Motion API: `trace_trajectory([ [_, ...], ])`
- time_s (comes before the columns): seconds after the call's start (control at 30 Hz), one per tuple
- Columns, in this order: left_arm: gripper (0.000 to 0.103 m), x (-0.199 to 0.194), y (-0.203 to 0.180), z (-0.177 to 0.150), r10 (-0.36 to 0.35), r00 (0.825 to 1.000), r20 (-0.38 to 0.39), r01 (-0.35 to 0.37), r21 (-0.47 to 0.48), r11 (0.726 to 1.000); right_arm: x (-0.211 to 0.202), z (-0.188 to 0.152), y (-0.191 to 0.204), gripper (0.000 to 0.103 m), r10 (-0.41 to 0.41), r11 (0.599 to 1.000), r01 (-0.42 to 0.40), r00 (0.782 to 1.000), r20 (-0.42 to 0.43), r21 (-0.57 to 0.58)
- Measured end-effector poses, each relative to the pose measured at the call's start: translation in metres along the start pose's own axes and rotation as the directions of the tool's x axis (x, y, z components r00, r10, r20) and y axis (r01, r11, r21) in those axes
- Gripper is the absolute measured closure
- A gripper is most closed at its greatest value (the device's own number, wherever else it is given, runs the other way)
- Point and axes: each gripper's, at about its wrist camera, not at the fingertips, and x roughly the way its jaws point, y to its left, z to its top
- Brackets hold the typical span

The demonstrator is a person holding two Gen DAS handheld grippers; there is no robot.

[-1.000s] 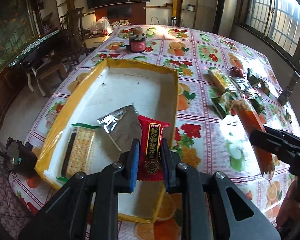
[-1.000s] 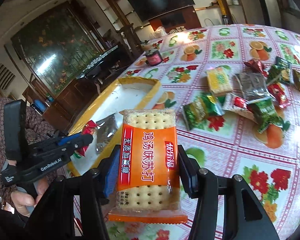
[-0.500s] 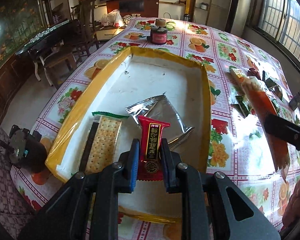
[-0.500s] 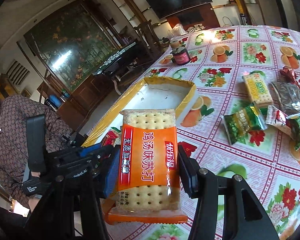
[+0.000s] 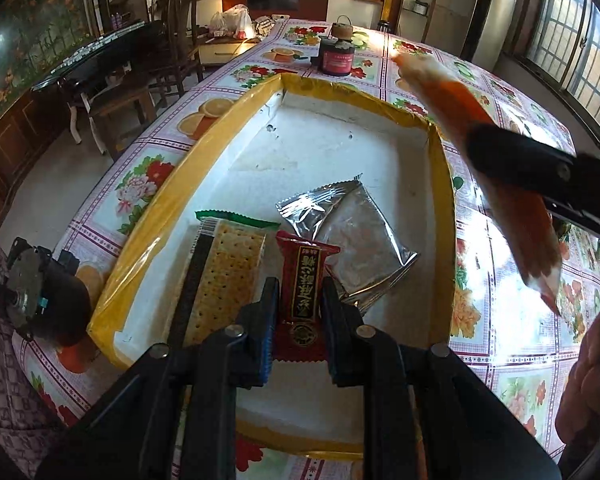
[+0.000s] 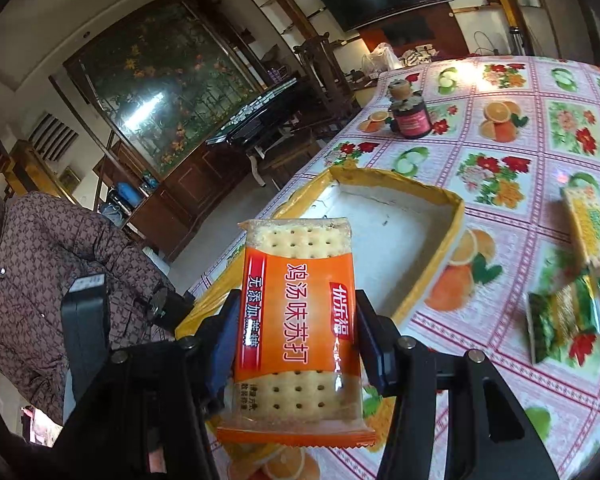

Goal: Organize snacks
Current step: 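Carry both held snacks into the white tray and open both tools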

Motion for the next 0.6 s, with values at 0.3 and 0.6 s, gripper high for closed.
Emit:
trace_trajectory([
  [0.3, 0.081, 0.011, 0.002, 0.003, -0.004, 1.000, -0.027, 0.004, -0.003, 1.000, 0.031, 0.012, -0.006, 0.050, 0.001, 1.000, 0.000, 0.999, -0.036, 0.005],
  [0.6, 0.081, 0.025, 0.002, 0.002, 0.008, 0.998, -0.063, -0.008, -0.001, 1.000, 0.065, 0.018, -0.011, 0.050, -0.091, 0.995, 0.087, 0.991, -0.095, -0.048],
])
